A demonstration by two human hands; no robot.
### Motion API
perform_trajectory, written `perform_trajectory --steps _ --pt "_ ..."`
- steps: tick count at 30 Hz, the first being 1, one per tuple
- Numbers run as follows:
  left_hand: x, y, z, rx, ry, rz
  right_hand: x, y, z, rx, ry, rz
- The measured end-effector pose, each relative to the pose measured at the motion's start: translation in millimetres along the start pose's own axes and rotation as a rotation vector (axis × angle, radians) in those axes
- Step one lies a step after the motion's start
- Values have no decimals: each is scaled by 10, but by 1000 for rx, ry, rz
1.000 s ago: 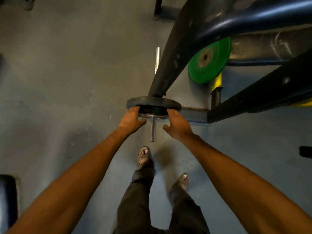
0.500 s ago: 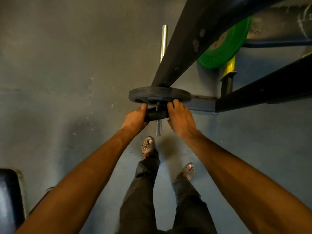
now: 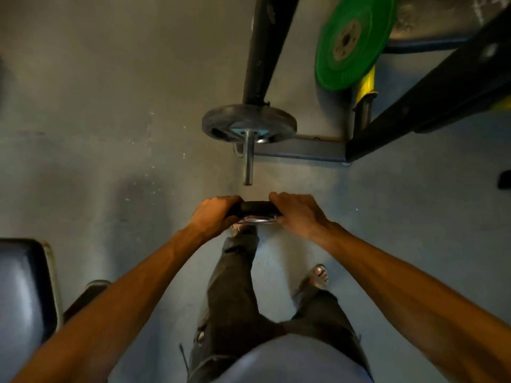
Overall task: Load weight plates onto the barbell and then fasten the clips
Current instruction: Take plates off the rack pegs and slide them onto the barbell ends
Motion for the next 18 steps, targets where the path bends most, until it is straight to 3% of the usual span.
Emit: perform_trajectory --steps 3,10,18 --pt "475 65 -521 131 59 -14 56 -91 -673 61 -7 86" --pt "2027 440 -1789 377 247 -143 258 -506 -2723 389 -9 158" --pt "3729 1099 -2651 263 511 -200 639 -765 -4954 567 54 199"
Point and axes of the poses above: each hand's wrist, its own z-axis towards the middle knuckle, its own y-axis out of the palm, x = y × z, the point moved 10 cm from there along z, towards the middle knuckle, and after that the axes turned 11 degrees about -z, right-handed, at the moved point
